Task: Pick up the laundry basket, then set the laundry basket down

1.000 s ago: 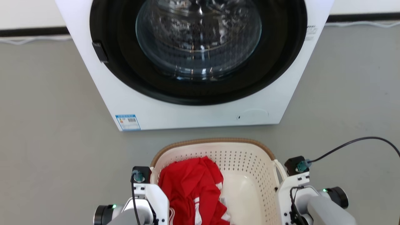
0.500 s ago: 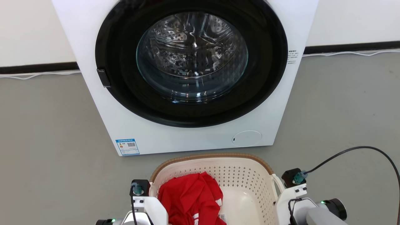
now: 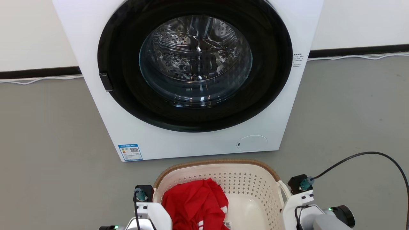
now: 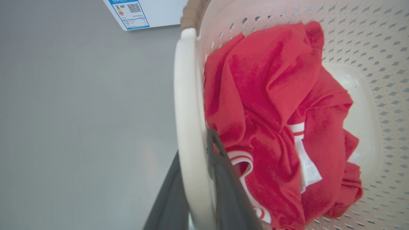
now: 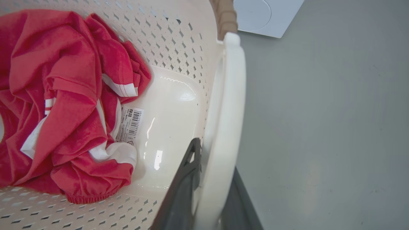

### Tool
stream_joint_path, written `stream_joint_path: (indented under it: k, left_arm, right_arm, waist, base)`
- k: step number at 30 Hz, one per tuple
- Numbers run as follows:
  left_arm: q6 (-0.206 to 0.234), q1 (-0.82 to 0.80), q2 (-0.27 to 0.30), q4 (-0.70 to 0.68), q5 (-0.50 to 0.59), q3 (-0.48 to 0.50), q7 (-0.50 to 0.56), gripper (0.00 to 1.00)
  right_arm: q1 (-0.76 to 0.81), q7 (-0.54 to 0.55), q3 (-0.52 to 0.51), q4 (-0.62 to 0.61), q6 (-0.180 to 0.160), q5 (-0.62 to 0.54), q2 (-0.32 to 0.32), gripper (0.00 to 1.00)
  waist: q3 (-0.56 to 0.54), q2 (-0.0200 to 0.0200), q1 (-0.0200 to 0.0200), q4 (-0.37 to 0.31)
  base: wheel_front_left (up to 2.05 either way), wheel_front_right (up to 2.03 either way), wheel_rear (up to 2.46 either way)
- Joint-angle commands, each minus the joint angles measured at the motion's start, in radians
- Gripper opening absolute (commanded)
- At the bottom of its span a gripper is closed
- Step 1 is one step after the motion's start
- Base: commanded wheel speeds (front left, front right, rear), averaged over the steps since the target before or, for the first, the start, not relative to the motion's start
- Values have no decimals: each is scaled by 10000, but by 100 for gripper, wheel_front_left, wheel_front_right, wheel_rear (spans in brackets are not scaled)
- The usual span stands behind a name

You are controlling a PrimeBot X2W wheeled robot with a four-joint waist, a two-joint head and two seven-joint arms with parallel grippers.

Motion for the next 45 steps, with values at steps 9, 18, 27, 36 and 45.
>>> stream_joint_path:
  k: [9, 18, 27, 36, 45]
  left_arm:
    - [-12, -636, -199, -202, -312, -65, -280, 0]
    - [-61, -724, -199, -54, -468, -240, -285, 0]
    - [-37, -780, -199, -1, -626, -423, -312, 0]
    - [-45, -895, -199, 126, -771, -535, -365, 0]
    - [-80, -1362, -199, 325, -811, -573, -633, 0]
  right_arm:
    - [68, 93, 188, -543, 180, -171, 433, 0]
    - [103, 125, 186, -658, 180, -69, 433, 0]
    - [96, 96, 151, -627, 180, -38, 433, 0]
    - [69, -90, 109, -647, 180, 49, 433, 0]
    - [-341, -801, -247, -452, 180, 146, 433, 0]
  waist:
    - [60, 0, 0, 17]
    - [123, 0, 0, 6]
    - [166, 0, 0, 32]
    - [354, 0, 0, 77]
    - [1148, 0, 0, 238]
  base:
    - [0, 0, 0]
    - [0, 0, 0]
    - [0, 0, 0]
    - [0, 0, 0]
    - [0, 0, 0]
